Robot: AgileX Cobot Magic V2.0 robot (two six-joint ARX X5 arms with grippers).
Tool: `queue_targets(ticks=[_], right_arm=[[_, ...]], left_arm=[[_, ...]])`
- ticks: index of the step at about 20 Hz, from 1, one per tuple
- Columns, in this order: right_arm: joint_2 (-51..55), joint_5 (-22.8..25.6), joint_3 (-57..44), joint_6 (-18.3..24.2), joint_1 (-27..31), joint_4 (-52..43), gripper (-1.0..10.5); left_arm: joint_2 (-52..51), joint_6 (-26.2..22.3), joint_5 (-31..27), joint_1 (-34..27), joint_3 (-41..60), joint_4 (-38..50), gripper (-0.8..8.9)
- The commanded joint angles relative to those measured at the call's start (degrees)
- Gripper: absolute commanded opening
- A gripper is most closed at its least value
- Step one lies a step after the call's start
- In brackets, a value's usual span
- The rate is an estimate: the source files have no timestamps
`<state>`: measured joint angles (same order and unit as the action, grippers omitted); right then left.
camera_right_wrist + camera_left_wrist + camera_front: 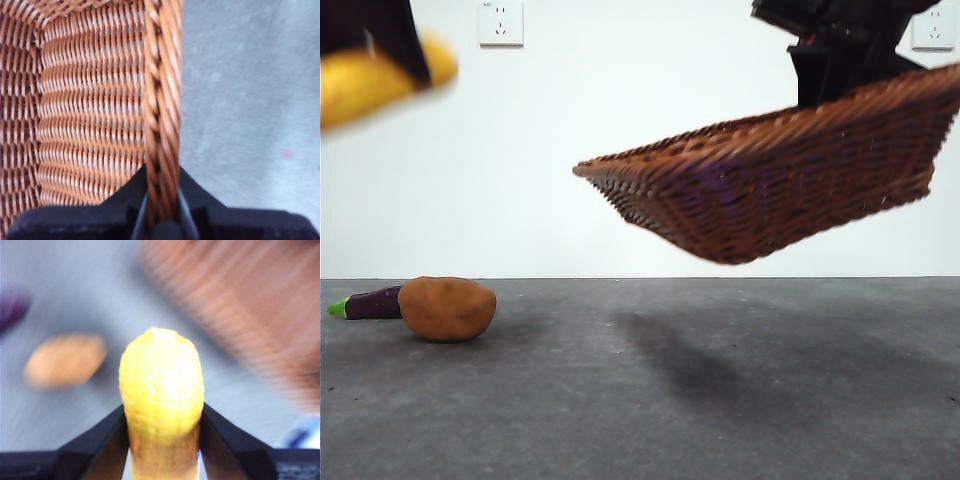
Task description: Help me put the vegetables on the table into the basket
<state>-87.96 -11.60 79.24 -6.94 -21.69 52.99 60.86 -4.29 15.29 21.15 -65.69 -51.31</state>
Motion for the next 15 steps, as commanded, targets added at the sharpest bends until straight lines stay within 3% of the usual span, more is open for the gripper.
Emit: queue_targets(ticks=[1, 5, 11, 15], right_arm=[[0.5, -4.5, -3.3, -4.4, -0.9, -5.3, -0.1], [0.5, -6.2, -8.8, -7.0, -4.1, -10.4, -0.1], [0.5, -5.7, -11.1, -10.0, -10.3, -14.0, -0.1], [0.5, -5.0, -11.1, -10.0, -11.0, -13.7, -0.1]], left_arm=[[-6.6, 0.2, 3.5, 4.2, -0.1, 1.7, -0.08], [-7.8, 0.2, -2.4, 16.4, -0.1, 1.9, -0.08], [6.1, -2.4, -7.4, 32.5, -0.1, 9.5, -0.08], [15.4, -4.3, -9.4, 36.3, -0.1, 9.9, -0.08]])
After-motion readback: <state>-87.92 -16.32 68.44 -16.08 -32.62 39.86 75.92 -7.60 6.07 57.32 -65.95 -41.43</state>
